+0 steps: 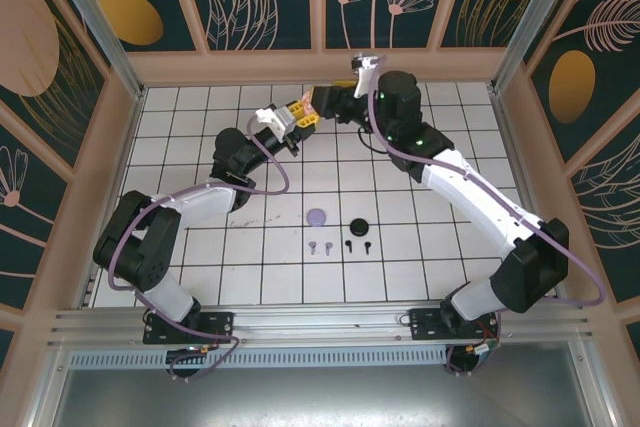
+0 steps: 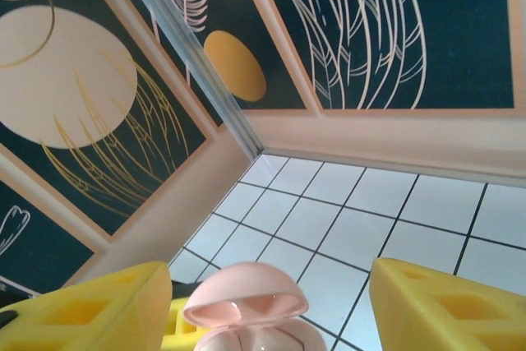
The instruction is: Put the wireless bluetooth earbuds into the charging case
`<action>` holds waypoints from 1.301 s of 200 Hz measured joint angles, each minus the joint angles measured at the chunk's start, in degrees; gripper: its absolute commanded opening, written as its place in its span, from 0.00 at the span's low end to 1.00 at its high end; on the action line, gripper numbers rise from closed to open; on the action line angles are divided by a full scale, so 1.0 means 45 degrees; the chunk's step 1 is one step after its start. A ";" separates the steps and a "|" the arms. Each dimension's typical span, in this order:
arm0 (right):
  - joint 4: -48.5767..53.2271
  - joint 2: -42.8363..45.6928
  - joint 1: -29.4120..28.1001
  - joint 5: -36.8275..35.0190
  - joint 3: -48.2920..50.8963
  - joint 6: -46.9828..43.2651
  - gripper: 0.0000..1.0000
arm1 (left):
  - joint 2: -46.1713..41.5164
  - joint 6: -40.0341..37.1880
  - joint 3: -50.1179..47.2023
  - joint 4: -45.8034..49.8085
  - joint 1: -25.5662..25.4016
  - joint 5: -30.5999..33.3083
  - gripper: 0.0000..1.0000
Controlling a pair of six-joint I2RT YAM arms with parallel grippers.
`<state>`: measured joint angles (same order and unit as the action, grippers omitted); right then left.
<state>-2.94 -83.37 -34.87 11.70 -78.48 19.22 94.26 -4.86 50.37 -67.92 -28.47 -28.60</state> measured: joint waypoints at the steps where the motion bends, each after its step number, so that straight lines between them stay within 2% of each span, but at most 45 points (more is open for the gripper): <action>1: 0.0049 0.0010 0.0015 0.0000 -0.0034 0.0019 0.66 | 0.0000 0.0000 0.0000 -0.0005 0.0000 0.0005 0.00; 18: 0.0554 0.0053 0.0233 0.0092 -0.0549 0.0141 0.66 | 0.0000 0.0000 -0.0029 -0.0010 0.0000 0.0005 0.00; 34: 0.1195 0.0044 0.0418 0.0146 -0.1175 0.0185 0.61 | 0.0010 0.0000 -0.0117 -0.0058 0.0000 -0.0005 0.00; 65: 0.3259 -0.0962 0.0651 0.0515 -0.3531 0.0107 0.43 | 0.0170 -0.0053 -0.0257 -0.0087 0.0000 -0.0238 0.00; 92: 0.5425 -0.2822 0.0801 0.1127 -0.5989 -0.0180 0.24 | 0.0287 -0.0165 -0.0355 -0.0039 0.0000 -0.0505 0.00; 122: 0.7689 -0.5032 0.1064 0.1574 -0.8179 -0.0500 0.19 | 0.0306 -0.0214 -0.0457 0.0019 0.0000 -0.0631 0.00; 156: 0.9408 -0.6329 0.1083 0.1938 -0.9209 -0.0627 0.14 | 0.0306 -0.0248 -0.0539 0.0083 0.0000 -0.0656 0.00; 209: 1.0180 -0.6062 0.0733 0.1977 -0.8937 -0.1078 0.05 | 0.0321 -0.0248 -0.0544 0.0544 -0.0015 -0.0928 0.00; 260: 0.9204 -0.2890 0.0321 0.1307 -0.5047 -0.1132 0.05 | 0.0481 -0.0238 -0.0549 0.0792 -0.0219 -0.1423 0.00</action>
<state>38.48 -96.38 -33.43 17.58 -101.19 14.13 96.42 -5.93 47.90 -64.36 -29.45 -35.00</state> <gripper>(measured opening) 0.054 0.218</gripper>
